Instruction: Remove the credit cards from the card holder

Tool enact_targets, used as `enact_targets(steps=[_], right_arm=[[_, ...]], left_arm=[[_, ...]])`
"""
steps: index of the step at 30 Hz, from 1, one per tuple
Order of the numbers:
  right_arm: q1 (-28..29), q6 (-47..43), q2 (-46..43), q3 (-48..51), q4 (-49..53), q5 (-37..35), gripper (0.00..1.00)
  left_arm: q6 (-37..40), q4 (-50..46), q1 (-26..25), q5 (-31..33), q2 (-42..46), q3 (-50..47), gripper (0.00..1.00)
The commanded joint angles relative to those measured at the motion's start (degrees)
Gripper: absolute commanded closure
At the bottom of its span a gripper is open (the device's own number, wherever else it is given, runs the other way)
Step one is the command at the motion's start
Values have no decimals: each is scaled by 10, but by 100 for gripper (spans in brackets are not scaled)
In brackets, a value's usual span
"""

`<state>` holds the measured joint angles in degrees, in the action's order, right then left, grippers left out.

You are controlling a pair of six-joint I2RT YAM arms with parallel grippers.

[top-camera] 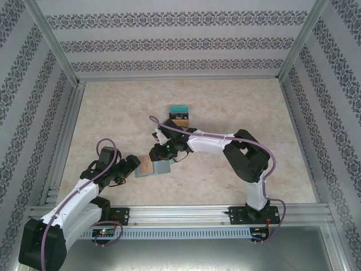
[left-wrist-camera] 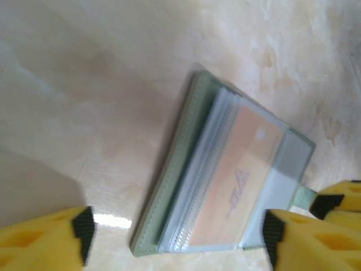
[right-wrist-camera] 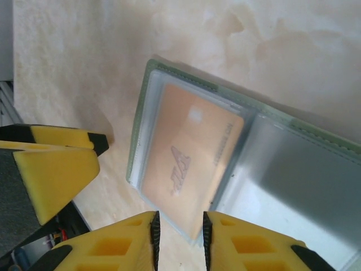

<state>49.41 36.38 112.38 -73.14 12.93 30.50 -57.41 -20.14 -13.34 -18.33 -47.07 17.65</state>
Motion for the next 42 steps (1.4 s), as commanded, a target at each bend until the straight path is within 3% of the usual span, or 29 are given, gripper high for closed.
enact_targets(steps=[1,4,10,23,34,42], right_arm=[[8,-22,13,-15,28,-33,70],[8,-23,19,-13,26,-33,77],[11,-23,39,-22,21,-21,91],[14,-19,64,-36,17,0,87],[15,-19,60,-36,10,8,97],[15,-18,50,-32,3,15,99]], left_arm=[[6,41,10,-35,3,17,30],[-1,92,11,-67,-16,20,37],[5,124,12,-92,-61,35,42],[6,162,12,-115,-112,35,49],[14,140,12,-97,-116,41,49],[15,115,12,-78,-90,42,49]])
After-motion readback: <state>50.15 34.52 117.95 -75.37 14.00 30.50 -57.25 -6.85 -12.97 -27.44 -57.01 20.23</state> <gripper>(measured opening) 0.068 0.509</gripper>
